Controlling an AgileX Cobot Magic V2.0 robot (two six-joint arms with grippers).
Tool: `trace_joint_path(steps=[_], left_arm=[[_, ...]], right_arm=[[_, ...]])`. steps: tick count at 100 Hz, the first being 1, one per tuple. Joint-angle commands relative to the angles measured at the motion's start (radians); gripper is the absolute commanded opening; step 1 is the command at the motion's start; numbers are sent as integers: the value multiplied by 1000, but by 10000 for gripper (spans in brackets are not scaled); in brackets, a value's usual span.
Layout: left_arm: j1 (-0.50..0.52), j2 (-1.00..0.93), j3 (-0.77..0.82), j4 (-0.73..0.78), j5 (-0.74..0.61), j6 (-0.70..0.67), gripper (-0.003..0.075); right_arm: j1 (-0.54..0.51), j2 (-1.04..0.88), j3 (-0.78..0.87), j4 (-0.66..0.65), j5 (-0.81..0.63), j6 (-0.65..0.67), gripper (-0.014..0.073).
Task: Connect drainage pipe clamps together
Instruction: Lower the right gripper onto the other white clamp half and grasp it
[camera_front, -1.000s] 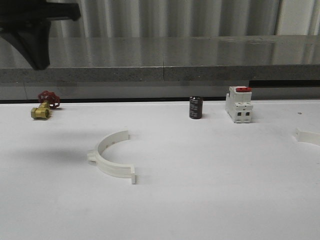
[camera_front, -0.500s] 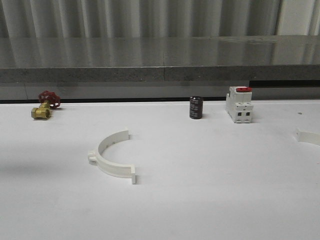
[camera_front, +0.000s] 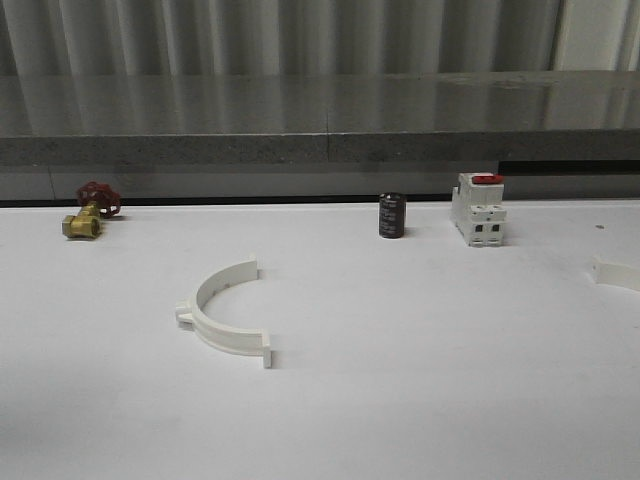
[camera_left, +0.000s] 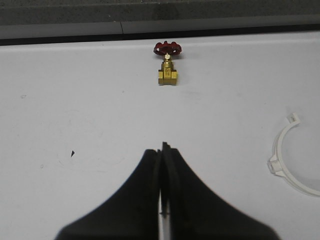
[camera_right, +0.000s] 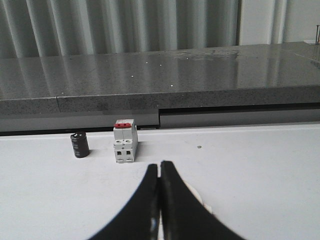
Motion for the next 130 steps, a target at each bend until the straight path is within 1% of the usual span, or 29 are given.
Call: trace_joint_path(steps=[1,10,19,36,44,52,59,71,76,85,98,102,107,114,119,121,124,126,130], left_arm=[[4,-86,76,3,-148,5,-21],[4,-171,197,3,-240,5,-21],[4,-254,307,3,-288,5,-21],[4,-417,473,-2,-352,5,-21],[4,-493,534,-2,-357,5,-21],[4,-555,575,-2,-357,5,-21],[4,-607,603,-2,-355,5,-21],[4,-683,640,-2,-355,5,-21],[4,-708,648,0,-353,5,-21],[4,-741,661,0,-347,5,-21],[4,-750,661,0,-318,5,-21],[4,-750,661,0,-318,5,-21],[4,-750,661,0,-318,5,-21],[4,-750,661,0,-318,5,-21],[4,-750,661,0,-318,5,-21],[4,-750,661,0,-320,5,-21],[4,-750,661,0,-320,5,-21],[4,-750,661,0,-320,5,-21],[4,-750,661,0,-320,5,-21]], right_arm=[[-2,-19,-17,2,-93,-1,-67],[-2,-19,-22,2,-85,-1,-67],[-2,-19,-49,2,-51,-1,-67],[-2,-11,-143,1,134,-1,-67],[-2,3,-191,1,208,-1,-67],[-2,30,-239,2,265,-1,-67],[-2,58,-290,2,344,-1,-67],[-2,140,-382,2,536,-1,-67],[-2,187,-422,1,589,-1,-67],[-2,285,-478,1,655,-2,-65],[-2,438,-559,1,714,-2,-55],[-2,482,-584,1,736,-2,-29],[-2,543,-612,1,754,-2,29],[-2,628,-650,1,772,-2,171],[-2,694,-679,1,783,-2,315],[-2,710,-691,1,784,-2,351],[-2,750,-705,1,784,-2,433],[-2,773,-716,1,784,-2,472],[-2,808,-737,1,782,-2,517]])
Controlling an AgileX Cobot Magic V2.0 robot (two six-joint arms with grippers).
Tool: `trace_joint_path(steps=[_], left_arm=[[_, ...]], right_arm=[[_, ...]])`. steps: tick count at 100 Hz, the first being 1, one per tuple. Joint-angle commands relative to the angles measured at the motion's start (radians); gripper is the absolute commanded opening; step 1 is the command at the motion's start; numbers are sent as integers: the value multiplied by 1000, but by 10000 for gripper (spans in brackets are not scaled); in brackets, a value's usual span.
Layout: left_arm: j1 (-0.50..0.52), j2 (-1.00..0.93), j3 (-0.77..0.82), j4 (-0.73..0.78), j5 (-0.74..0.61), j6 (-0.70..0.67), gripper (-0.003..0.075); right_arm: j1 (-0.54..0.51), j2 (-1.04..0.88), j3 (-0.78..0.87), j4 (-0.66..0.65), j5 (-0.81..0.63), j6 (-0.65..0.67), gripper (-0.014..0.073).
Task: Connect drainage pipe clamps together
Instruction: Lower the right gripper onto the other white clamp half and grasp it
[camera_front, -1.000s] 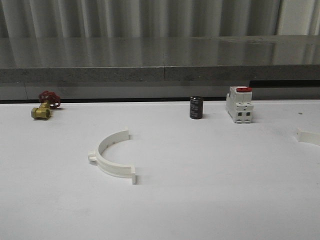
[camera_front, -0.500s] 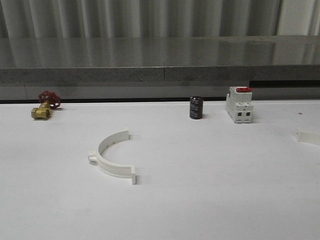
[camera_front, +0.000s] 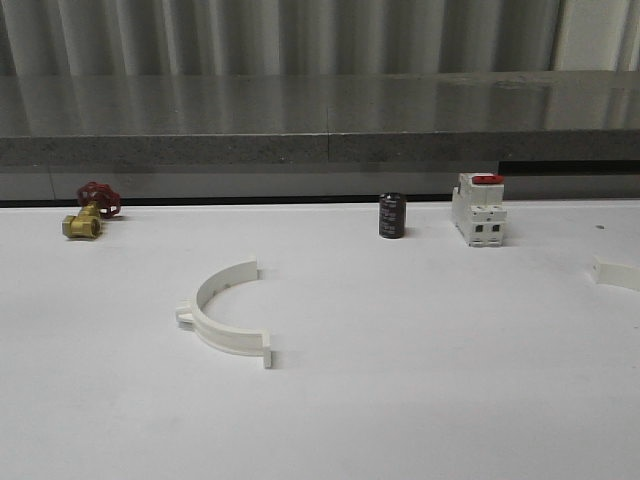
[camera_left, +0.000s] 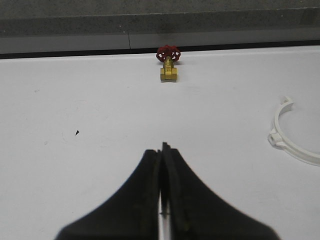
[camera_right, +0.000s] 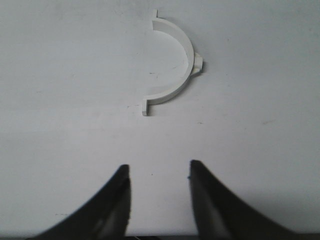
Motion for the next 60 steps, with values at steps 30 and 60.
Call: trace_joint_path(steps=[30,60], left_arm=[[4,6,-26,-2,-67,1,-21],[4,6,-26,-2,-67,1,-21]], right_arm=[[-8,431,-208,1,-46,4,500],[-103,727,-334,15,-54,10,500]])
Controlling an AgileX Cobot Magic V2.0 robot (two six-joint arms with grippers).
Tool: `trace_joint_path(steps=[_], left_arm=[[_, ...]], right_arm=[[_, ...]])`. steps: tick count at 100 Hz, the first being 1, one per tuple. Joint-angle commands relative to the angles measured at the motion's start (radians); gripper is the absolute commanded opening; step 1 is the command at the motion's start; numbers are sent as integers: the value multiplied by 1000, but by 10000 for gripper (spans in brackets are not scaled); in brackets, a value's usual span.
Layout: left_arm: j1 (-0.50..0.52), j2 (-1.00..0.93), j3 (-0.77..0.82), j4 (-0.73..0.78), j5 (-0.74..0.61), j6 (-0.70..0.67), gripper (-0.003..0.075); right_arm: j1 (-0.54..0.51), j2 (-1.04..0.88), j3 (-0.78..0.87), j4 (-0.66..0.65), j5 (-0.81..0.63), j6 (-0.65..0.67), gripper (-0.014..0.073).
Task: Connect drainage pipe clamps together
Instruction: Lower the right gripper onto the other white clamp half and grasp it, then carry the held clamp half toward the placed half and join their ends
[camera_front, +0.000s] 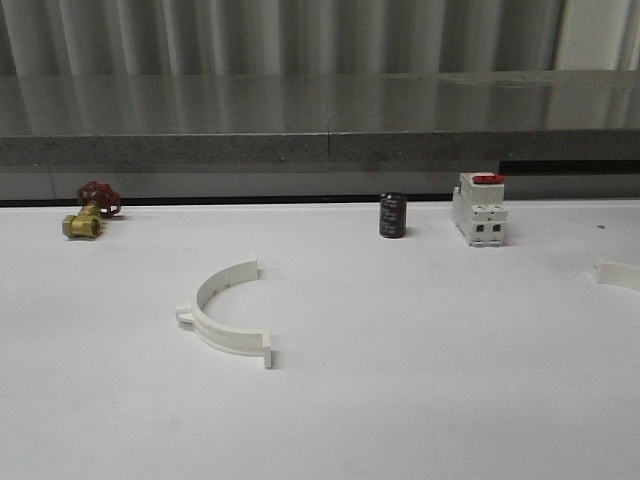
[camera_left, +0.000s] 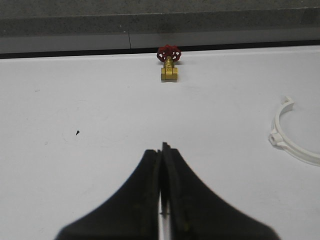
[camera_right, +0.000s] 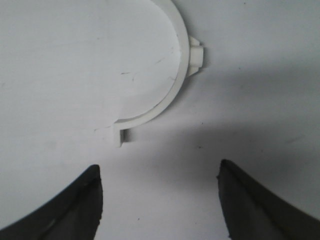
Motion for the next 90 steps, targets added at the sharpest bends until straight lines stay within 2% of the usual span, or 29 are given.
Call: trace_joint_path(steps=[1,24,64,80,85,90], left_arm=[[4,6,-26,-2,-67,1,-21],[4,6,-26,-2,-67,1,-21],[4,6,-26,-2,-69,1,-21],[4,6,-26,-2,-69,1,-21],[4,6,-26,-2,-69,1,-21],[4,6,-26,-2,-69,1,-21]], right_arm=[[-27,45,-66,7,-27,2,500],[-89,231,-158,13,-28,2,500],[-93,391,-239,38,-71,-12,496],[-93,434,-273,44,-80,-12,433],[-93,438,-274,46,-81,-12,394],[-93,439,-274,46,-81,-12,321]])
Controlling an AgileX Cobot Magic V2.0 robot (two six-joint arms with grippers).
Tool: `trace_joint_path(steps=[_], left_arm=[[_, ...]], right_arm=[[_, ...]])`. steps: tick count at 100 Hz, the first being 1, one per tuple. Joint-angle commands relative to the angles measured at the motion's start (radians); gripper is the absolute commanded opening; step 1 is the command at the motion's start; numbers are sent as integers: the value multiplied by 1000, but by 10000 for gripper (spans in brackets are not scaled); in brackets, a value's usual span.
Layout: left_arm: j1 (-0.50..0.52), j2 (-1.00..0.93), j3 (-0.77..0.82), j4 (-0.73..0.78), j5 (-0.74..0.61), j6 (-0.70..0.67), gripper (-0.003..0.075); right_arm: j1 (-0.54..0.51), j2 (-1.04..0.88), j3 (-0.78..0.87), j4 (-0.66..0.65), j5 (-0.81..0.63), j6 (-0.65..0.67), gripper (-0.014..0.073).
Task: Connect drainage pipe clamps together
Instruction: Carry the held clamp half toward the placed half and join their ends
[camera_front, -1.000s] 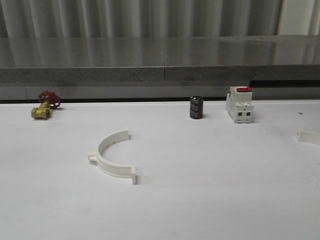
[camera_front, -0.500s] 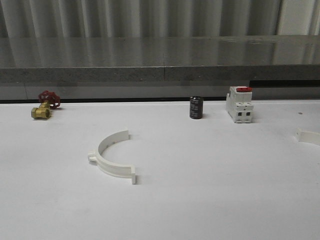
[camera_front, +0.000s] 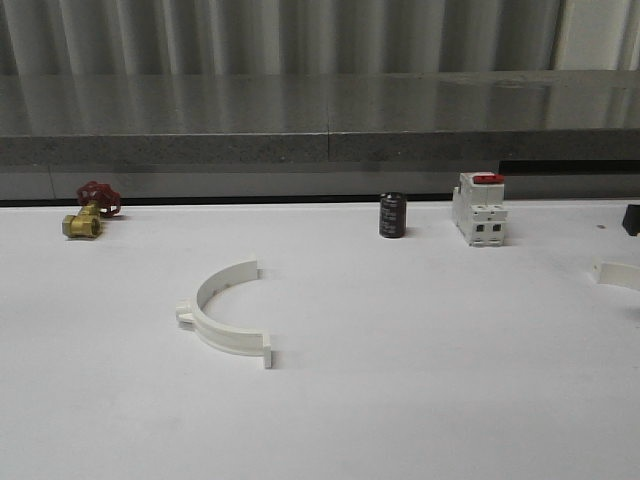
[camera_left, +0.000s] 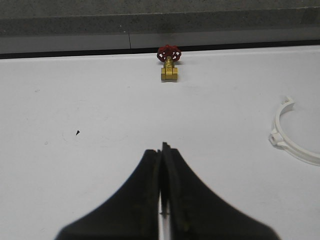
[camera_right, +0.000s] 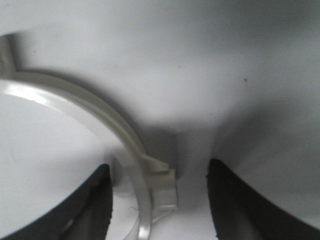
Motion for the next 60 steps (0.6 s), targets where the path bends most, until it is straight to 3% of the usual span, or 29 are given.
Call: trace_joint_path(steps=[1,14,21,60], left_arm=[[4,6,-26,-2,-69,-1,-21],[4,6,-26,-2,-69,-1,-21],[4,6,-26,-2,-69,-1,-21],[4,6,-26,-2,-69,-1,-21]], right_arm=[[-6,-41,-28,7,-14,-6,309],[-6,-41,-28,7,-12,-6,73],[-6,-41,-28,7,-13,-6,1],[10,-47,-30,41,34,5,-13]])
